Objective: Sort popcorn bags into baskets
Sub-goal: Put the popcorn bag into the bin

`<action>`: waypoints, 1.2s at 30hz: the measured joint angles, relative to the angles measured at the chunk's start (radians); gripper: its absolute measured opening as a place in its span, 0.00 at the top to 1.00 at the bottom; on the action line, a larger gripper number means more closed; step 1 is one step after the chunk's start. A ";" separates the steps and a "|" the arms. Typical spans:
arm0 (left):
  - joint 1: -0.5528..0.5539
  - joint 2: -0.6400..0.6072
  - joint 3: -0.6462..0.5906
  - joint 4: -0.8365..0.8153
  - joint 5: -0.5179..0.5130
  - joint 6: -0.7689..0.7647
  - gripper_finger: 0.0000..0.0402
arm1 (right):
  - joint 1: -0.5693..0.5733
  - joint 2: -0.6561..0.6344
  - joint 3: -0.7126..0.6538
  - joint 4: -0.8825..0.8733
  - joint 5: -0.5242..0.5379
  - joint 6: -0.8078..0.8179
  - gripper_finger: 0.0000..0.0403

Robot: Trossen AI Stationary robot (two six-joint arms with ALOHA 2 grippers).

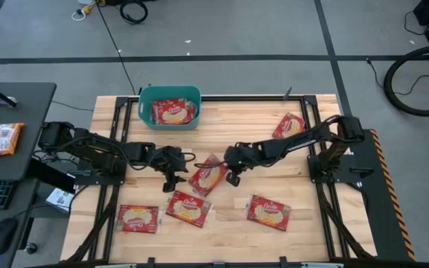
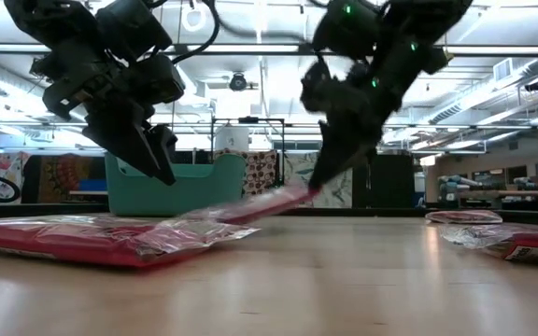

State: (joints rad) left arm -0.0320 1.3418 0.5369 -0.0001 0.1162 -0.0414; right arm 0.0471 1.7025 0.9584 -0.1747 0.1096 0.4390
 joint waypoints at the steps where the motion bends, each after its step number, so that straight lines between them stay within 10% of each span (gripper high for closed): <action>1: 0.000 0.000 0.000 0.014 -0.002 -0.003 0.52 | 0.000 -0.013 0.010 -0.008 0.001 -0.034 0.99; 15: 0.068 0.000 0.000 0.189 0.037 -0.111 0.36 | 0.048 -0.138 0.108 -0.065 0.028 -0.536 1.00; 36: 0.098 0.000 0.000 0.393 0.131 -0.094 0.30 | 0.078 -0.135 0.218 -0.059 0.076 -0.676 1.00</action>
State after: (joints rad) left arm 0.0660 1.3418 0.5369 0.3934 0.2470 -0.1351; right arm 0.1253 1.5673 1.1767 -0.2339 0.1856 -0.2366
